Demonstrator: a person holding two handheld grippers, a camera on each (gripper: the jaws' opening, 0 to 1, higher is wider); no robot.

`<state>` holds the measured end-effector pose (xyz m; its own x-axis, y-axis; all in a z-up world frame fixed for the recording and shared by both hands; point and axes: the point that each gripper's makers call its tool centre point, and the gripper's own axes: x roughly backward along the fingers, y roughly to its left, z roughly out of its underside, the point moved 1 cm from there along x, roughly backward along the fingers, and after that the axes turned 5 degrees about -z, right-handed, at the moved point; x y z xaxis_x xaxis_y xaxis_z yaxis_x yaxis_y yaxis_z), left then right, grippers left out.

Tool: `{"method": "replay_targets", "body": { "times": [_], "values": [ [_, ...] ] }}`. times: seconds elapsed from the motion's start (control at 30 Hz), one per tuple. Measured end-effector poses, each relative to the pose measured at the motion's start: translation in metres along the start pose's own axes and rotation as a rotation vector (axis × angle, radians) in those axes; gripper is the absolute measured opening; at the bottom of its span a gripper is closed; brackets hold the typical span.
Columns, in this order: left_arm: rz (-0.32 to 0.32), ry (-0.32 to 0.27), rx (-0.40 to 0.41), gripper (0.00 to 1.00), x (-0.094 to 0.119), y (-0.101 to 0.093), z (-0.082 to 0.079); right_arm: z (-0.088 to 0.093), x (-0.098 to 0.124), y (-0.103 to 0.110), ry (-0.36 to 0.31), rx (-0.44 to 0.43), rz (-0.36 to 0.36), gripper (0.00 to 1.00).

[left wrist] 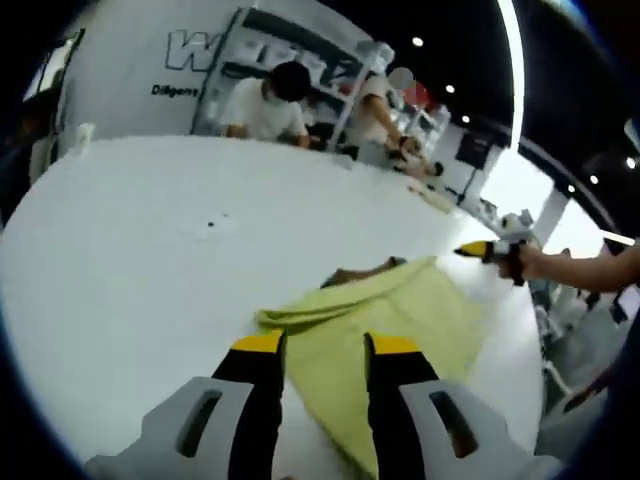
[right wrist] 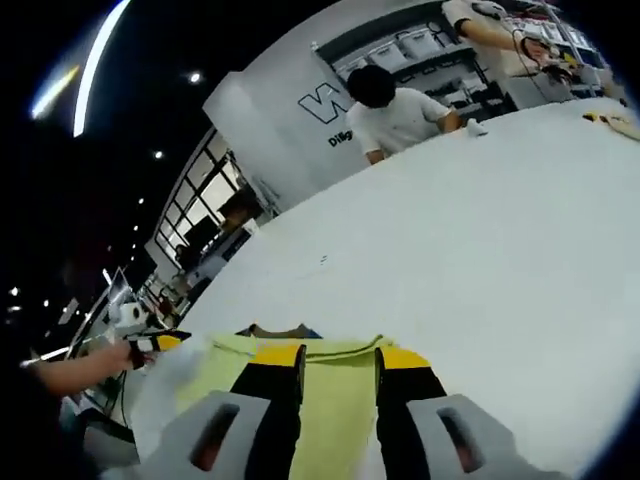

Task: Fold the garment on the visible template until the final outline fits inside the template.

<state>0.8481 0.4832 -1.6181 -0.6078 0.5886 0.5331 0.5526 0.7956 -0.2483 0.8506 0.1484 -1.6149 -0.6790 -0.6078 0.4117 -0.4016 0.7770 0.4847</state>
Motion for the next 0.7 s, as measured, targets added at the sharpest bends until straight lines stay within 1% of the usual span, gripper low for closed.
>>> {"method": "replay_targets", "body": {
  "times": [0.07,0.1,0.13,0.17,0.2,0.23,0.27,0.33,0.4,0.43,0.47,0.53,0.57,0.63,0.67,0.7],
  "values": [
    [0.013,-0.001,-0.057,0.28,0.006,-0.021,0.008,0.013,0.002,0.016,0.036,0.094,-0.017,0.25],
    [0.012,0.002,-0.091,0.27,0.006,-0.025,0.012,0.019,0.003,0.023,0.055,0.14,-0.029,0.24],
    [0.015,0.0,-0.128,0.27,0.006,-0.032,0.014,0.025,0.003,0.033,0.07,0.207,-0.042,0.23],
    [0.021,0.001,-0.161,0.27,0.005,-0.043,0.016,0.03,0.001,0.04,0.083,0.239,-0.049,0.23],
    [0.028,-0.007,-0.172,0.28,0.004,-0.05,0.016,0.036,-0.002,0.05,0.091,0.26,-0.062,0.24],
    [0.039,-0.022,-0.174,0.27,0.001,-0.066,0.015,0.037,-0.005,0.056,0.086,0.268,-0.067,0.27],
    [0.042,-0.03,-0.171,0.28,-0.002,-0.072,0.014,0.039,-0.009,0.061,0.074,0.273,-0.07,0.3],
    [0.034,-0.041,-0.146,0.32,-0.013,-0.076,0.009,0.044,-0.018,0.072,0.072,0.283,-0.067,0.35],
    [0.02,-0.042,-0.156,0.39,-0.027,-0.078,0.008,0.042,-0.026,0.076,0.054,0.353,-0.048,0.37],
    [0.014,-0.037,-0.154,0.42,-0.031,-0.079,0.009,0.042,-0.027,0.077,0.052,0.364,-0.048,0.38],
    [0.008,-0.032,-0.151,0.42,-0.035,-0.079,0.009,0.045,-0.035,0.08,0.059,0.358,-0.048,0.39],
    [0.009,-0.021,-0.14,0.39,-0.043,-0.081,0.012,0.047,-0.04,0.08,0.063,0.344,-0.034,0.38],
    [-0.002,-0.005,-0.148,0.37,-0.051,-0.079,0.016,0.051,-0.044,0.078,0.071,0.328,-0.011,0.38],
    [-0.009,0.033,-0.145,0.37,-0.056,-0.08,0.023,0.054,-0.047,0.08,0.077,0.318,-0.002,0.38],
    [-0.002,0.057,-0.136,0.38,-0.058,-0.081,0.028,0.058,-0.05,0.072,0.084,0.306,0.003,0.39],
    [-0.001,0.081,-0.138,0.39,-0.062,-0.077,0.035,0.064,-0.053,0.071,0.098,0.305,0.001,0.42]
  ]
}}
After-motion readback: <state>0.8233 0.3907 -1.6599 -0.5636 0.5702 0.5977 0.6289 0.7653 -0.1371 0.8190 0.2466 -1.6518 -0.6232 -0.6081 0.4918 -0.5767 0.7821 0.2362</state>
